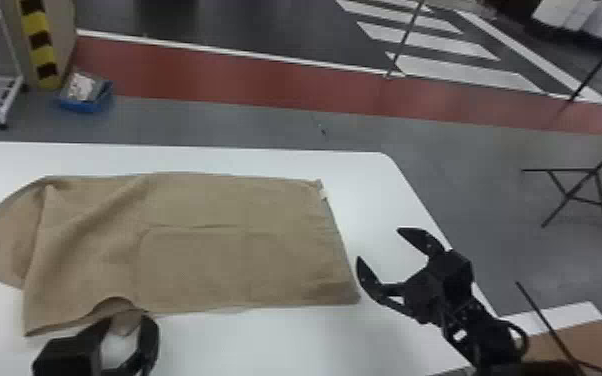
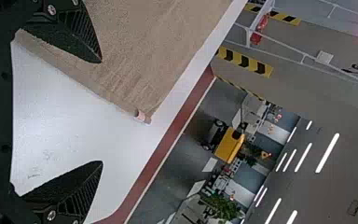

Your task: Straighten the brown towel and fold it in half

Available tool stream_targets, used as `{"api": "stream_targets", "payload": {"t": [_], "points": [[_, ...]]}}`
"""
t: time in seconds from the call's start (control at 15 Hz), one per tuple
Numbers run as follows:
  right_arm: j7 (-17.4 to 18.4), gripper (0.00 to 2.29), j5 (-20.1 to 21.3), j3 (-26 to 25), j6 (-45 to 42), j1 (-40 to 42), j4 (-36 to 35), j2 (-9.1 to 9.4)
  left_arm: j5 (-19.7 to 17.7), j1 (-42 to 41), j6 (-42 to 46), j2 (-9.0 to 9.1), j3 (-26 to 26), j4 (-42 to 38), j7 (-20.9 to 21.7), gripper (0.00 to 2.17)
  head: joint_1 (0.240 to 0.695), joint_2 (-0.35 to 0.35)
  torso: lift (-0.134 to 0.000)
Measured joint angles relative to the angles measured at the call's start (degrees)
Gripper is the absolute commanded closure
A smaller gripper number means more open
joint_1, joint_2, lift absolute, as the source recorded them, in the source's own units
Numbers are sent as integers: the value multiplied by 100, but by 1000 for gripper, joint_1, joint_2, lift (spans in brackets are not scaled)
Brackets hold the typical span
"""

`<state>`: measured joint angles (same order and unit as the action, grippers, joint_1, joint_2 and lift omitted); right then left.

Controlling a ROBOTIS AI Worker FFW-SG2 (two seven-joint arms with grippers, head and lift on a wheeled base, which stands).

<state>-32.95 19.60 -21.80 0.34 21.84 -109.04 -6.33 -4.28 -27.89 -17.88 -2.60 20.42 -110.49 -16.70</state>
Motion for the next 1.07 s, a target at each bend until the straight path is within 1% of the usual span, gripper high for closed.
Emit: {"api": "stream_targets", "payload": {"t": [0.2,0.33,0.4,0.67,0.8,0.93,1.07], "points": [[-1,110,0,-6,-3,21,-43,17,5,-71,-374,-28,-193,-105,-3,545,695,-335,-123],[-1,110,7,-1,-3,23,-59,39,-9,-160,-471,-61,-342,-214,22,974,695,-318,-123],[-1,110,17,13,-3,23,-66,56,-11,-198,-486,-70,-396,-274,33,988,695,-304,-123],[-7,110,46,52,-2,14,-81,101,-11,-284,-431,-101,-500,-468,61,991,695,-284,-123],[-10,110,121,53,6,13,-85,105,1,-306,-484,-117,-604,-625,280,994,695,-279,-123],[-56,113,339,74,14,17,-85,106,41,-327,-752,-130,-751,-843,564,994,695,-272,-123],[-276,124,573,97,27,15,-84,101,57,-366,-1074,-143,-900,-1107,769,991,695,-260,-123]]}}
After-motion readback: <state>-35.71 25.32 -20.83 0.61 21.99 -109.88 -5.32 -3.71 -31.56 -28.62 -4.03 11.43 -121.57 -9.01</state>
